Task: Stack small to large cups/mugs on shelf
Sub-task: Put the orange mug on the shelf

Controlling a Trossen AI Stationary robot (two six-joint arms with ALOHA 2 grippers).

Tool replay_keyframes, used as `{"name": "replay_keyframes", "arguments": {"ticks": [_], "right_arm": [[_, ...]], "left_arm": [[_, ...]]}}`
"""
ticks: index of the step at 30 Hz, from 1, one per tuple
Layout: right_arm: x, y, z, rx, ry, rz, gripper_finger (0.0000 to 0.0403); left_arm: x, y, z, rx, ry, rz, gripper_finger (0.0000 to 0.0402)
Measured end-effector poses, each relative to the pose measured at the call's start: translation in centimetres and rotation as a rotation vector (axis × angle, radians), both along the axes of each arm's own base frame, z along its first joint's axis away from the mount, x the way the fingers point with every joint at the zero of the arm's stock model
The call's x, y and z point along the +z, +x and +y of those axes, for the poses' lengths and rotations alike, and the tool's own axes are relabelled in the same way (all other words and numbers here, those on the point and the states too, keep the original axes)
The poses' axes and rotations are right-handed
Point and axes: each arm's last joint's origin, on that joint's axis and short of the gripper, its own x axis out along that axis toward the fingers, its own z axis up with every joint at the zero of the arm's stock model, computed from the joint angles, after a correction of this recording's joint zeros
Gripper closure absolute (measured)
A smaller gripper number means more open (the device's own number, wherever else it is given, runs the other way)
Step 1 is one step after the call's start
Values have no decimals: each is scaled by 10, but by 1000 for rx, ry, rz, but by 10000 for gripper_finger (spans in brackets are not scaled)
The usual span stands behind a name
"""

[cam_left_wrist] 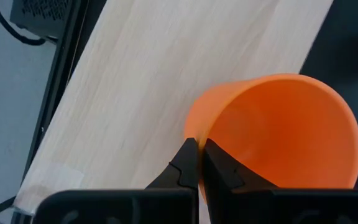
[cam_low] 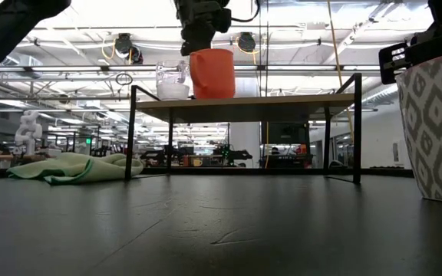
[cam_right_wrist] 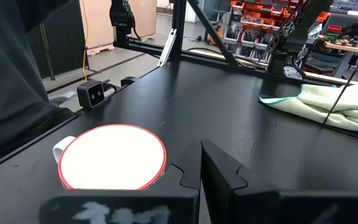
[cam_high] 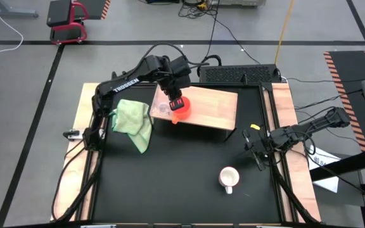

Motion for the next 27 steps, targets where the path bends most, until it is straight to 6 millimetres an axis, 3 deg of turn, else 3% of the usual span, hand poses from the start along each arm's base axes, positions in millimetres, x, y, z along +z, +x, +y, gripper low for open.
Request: {"name": "replay_keyframes", "arguments": {"ticks": [19,27], "right_arm": [[0,0,0,3,-17,-6,403],[0,0,0,3,-17,-6,403]], "left_arm": [[-7,5,6,42,-3,5,398],[-6,5,6,50,6,4,379]]}}
